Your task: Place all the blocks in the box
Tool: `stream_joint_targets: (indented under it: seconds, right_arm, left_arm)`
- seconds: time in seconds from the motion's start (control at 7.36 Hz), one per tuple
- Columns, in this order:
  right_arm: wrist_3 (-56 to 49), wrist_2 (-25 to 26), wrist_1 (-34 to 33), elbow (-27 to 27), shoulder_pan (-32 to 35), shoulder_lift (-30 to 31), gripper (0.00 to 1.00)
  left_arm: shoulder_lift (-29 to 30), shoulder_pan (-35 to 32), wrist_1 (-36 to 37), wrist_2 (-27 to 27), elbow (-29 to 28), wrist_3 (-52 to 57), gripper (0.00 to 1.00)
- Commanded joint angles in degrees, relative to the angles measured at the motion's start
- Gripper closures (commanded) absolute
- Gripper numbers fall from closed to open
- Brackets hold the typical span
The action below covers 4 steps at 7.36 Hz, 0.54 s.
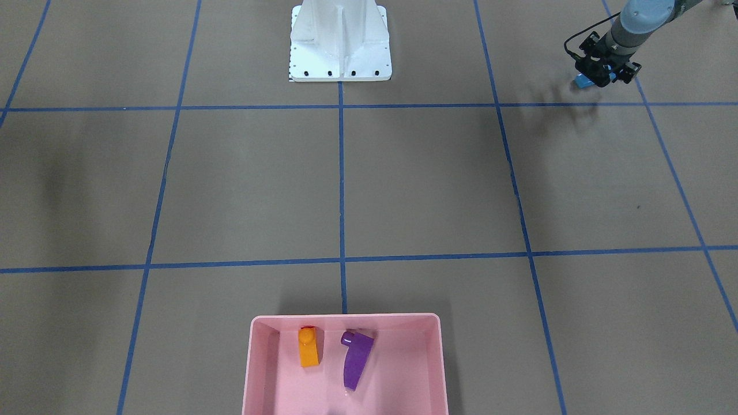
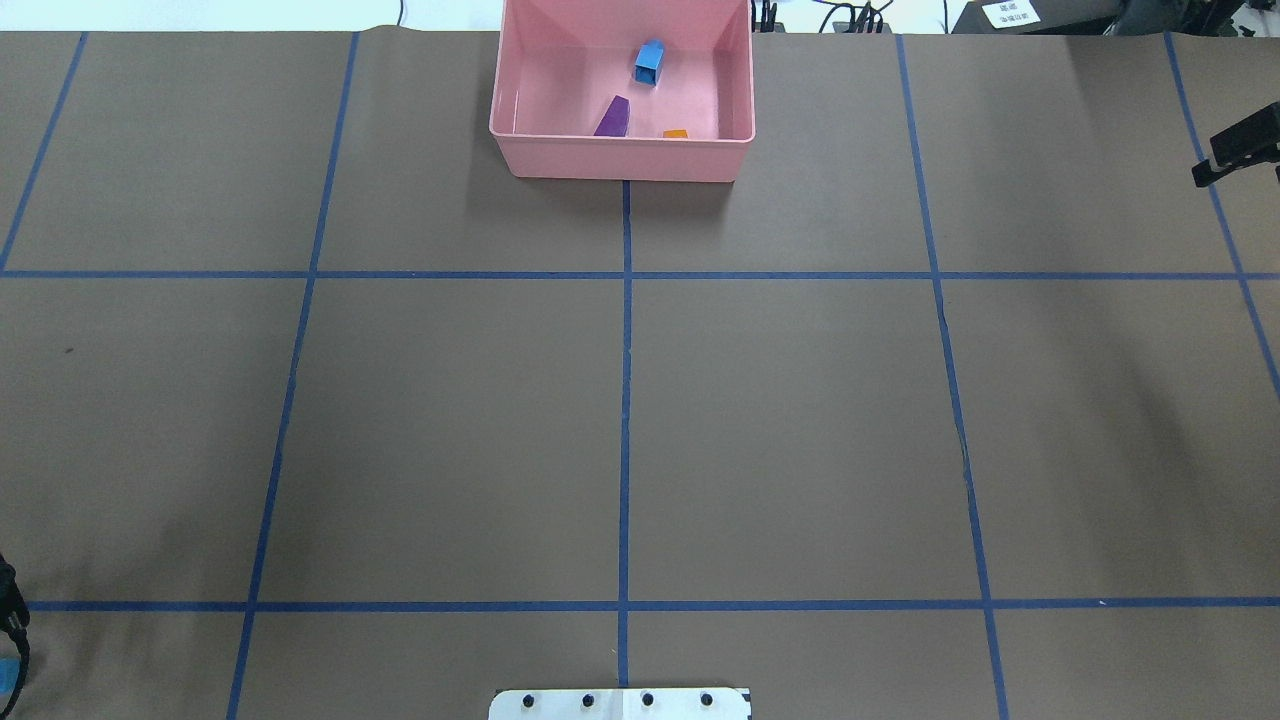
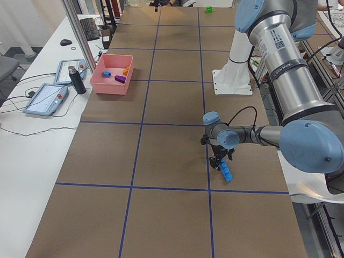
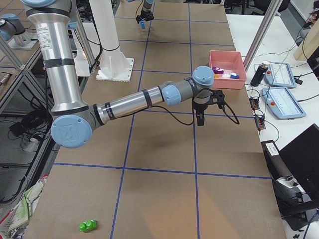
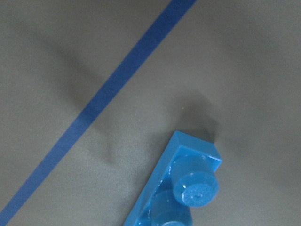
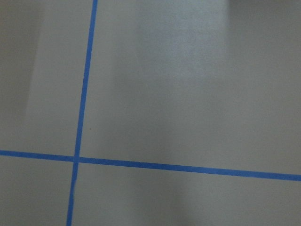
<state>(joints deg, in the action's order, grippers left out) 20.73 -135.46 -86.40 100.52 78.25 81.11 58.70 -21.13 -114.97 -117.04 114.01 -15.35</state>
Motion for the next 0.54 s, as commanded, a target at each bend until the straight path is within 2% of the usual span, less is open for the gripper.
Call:
stream_joint_targets:
  seconds: [0.0, 0.14, 0.27, 0.41]
  right_arm:
    - [-4.28, -0.06, 0.0, 0.38, 2.16, 3.25, 0.0]
    - [-4.64, -0.06, -0.09, 0.64, 2.6, 4.14, 0.0]
    - [-5.0, -0.06, -0.09, 0.73, 2.87, 4.75, 0.0]
    - [-7.44, 0.11, -2.18, 0.82, 2.79, 4.85, 0.0]
  left_arm:
    - [1.06, 1.36, 0.0, 1.47, -0.98, -1.52, 0.0]
    - [1.06, 1.36, 0.0, 1.47, -1.06, -1.52, 0.0]
    - [1.06, 1.36, -0.08, 1.47, -0.98, -1.44, 0.11]
    - [0.89, 1.44, -0.26, 1.47, -0.72, -1.26, 0.52]
